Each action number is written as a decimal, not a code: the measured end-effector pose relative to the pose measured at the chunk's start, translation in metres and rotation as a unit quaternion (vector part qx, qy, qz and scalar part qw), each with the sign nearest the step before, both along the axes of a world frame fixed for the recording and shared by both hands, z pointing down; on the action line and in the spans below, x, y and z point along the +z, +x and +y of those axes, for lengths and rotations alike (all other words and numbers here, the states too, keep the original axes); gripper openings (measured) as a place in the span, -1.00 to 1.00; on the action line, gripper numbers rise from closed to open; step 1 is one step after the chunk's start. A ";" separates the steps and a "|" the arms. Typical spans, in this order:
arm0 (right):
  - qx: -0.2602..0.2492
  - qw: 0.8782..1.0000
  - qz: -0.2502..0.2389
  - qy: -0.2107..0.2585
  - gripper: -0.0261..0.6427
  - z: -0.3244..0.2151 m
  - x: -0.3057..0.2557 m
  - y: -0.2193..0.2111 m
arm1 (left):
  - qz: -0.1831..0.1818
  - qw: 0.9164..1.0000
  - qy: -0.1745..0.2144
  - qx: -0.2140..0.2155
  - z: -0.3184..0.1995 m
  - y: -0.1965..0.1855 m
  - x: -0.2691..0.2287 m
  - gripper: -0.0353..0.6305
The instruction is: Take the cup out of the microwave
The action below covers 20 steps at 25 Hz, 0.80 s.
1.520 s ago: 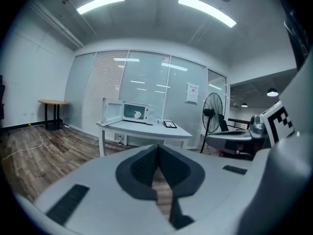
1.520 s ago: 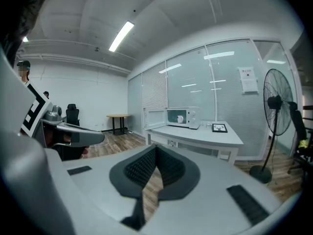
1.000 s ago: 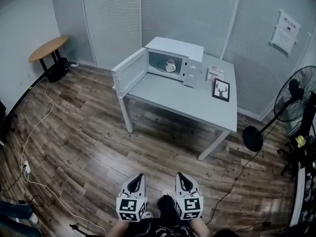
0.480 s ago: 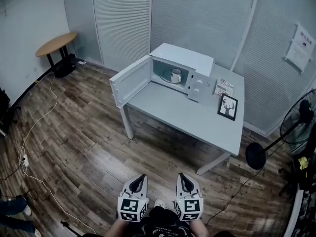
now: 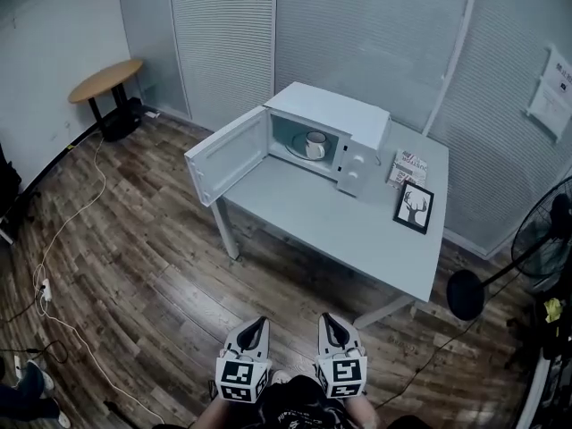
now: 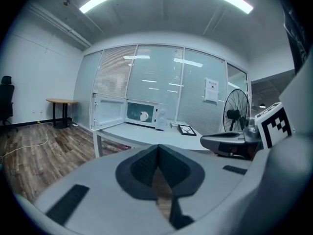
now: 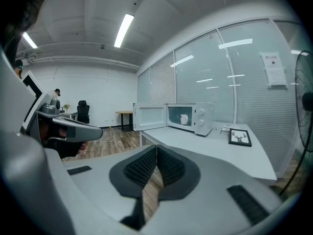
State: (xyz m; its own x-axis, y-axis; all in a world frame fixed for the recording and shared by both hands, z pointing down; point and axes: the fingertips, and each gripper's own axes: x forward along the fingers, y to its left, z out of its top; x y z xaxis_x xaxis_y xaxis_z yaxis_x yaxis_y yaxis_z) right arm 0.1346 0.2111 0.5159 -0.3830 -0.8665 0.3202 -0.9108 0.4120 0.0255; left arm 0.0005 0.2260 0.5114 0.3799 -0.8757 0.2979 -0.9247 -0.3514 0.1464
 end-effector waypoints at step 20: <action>0.034 0.999 -0.008 -0.014 -0.91 -0.114 0.015 -0.011 | -0.001 0.999 0.000 0.037 -0.136 -0.010 0.009 -0.87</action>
